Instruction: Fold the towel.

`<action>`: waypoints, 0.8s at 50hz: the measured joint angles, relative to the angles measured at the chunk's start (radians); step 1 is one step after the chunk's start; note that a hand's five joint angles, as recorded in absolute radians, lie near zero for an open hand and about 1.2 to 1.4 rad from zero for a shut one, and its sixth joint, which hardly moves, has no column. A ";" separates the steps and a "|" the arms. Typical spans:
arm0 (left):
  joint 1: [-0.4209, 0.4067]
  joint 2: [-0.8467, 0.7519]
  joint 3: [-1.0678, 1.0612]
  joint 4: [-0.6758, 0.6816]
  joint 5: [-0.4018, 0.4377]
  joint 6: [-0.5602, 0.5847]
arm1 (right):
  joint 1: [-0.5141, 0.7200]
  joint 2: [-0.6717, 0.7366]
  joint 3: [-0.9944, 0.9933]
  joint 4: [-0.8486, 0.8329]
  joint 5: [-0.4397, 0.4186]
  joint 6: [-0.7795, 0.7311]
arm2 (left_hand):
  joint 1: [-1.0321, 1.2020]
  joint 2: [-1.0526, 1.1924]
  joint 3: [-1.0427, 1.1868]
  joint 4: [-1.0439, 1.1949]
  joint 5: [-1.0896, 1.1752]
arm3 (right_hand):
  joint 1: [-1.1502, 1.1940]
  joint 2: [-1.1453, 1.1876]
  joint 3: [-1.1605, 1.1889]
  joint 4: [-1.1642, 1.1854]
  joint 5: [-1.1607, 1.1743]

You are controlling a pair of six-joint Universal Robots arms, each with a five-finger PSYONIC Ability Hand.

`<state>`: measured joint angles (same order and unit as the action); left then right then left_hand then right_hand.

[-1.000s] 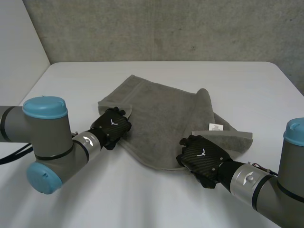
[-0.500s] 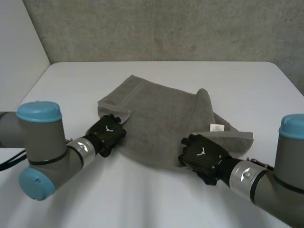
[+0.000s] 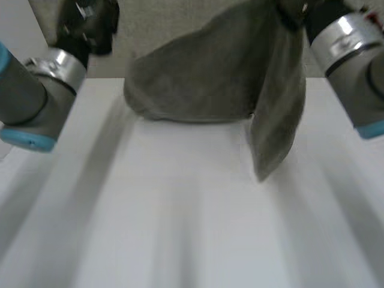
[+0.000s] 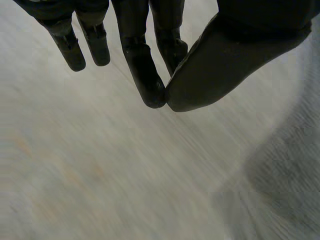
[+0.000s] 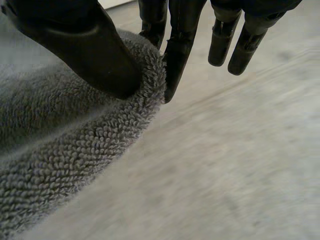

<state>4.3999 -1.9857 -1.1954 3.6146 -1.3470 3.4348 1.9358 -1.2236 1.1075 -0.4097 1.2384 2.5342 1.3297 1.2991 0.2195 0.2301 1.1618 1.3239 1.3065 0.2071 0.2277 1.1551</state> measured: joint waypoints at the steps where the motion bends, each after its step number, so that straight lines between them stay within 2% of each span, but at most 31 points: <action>1: -0.001 0.016 -0.005 0.010 -0.003 -0.015 | 0.000 -0.007 -0.001 -0.001 -0.002 0.015 | 0.000 0.000 0.000 0.000 0.000 | 0.000 0.000 0.000 0.000 0.000; 3: 0.000 0.082 -0.042 0.042 -0.005 -0.063 | -0.001 -0.037 0.027 0.018 -0.033 0.074 | 0.000 0.000 0.000 0.000 0.000 | 0.000 0.000 0.000 0.000 0.001; 8: 0.005 0.170 -0.175 0.058 0.029 -0.098 | -0.005 -0.089 0.159 0.083 -0.129 0.133 | 0.000 0.000 0.000 0.000 0.000 | 0.000 0.000 0.000 0.000 0.002; 12: 0.021 0.200 -0.342 0.052 0.085 -0.071 | -0.020 -0.123 0.330 0.125 -0.191 0.116 | 0.000 0.000 0.000 0.000 0.000 | 0.000 0.000 0.000 0.000 0.002; 16: 0.047 0.201 -0.488 0.049 0.147 -0.018 | -0.039 -0.138 0.483 0.146 -0.212 0.074 | 0.000 0.000 0.000 0.000 0.000 | 0.000 0.000 0.000 0.000 0.002; 18: 0.060 0.190 -0.558 0.050 0.187 0.019 | -0.045 -0.143 0.557 0.156 -0.214 0.049 | -0.213 -0.219 0.000 0.000 -0.204 | 0.000 0.000 0.000 0.000 0.002; 19: 0.065 0.178 -0.589 0.049 0.209 0.038 | -0.047 -0.145 0.590 0.160 -0.213 0.038 | -0.431 -0.435 0.000 0.000 -0.424 | 0.000 0.000 0.000 0.000 0.002; 21: 0.069 0.155 -0.619 0.048 0.233 0.059 | -0.048 -0.149 0.642 0.170 -0.210 0.019 | -0.656 -0.638 0.000 0.000 -0.658 | 0.000 0.000 0.000 0.000 0.002; 23: 0.069 0.125 -0.633 0.047 0.249 0.073 | -0.048 -0.154 0.676 0.179 -0.207 0.008 | -0.716 -0.689 0.000 0.000 -0.742 | 0.000 0.000 0.000 0.000 0.002; 30: 0.044 -0.009 -0.584 0.045 0.229 0.076 | -0.046 -0.163 0.714 0.224 -0.201 0.007 | -0.819 -0.806 0.000 0.000 -0.879 | 0.000 0.000 0.000 0.000 0.002; 40: -0.030 -0.127 -0.458 0.047 0.161 0.055 | -0.040 -0.182 0.703 0.297 -0.215 0.014 | -0.846 -0.847 0.000 0.000 -0.930 | 0.000 0.000 0.000 0.000 0.001</action>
<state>4.3701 -2.1126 -1.6535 3.6614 -1.1860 3.4902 1.8954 -1.4057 1.8107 -0.1124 1.0234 2.5484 0.4840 0.4524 0.2195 0.2301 0.2322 1.3240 1.3065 0.2071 0.2277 1.1563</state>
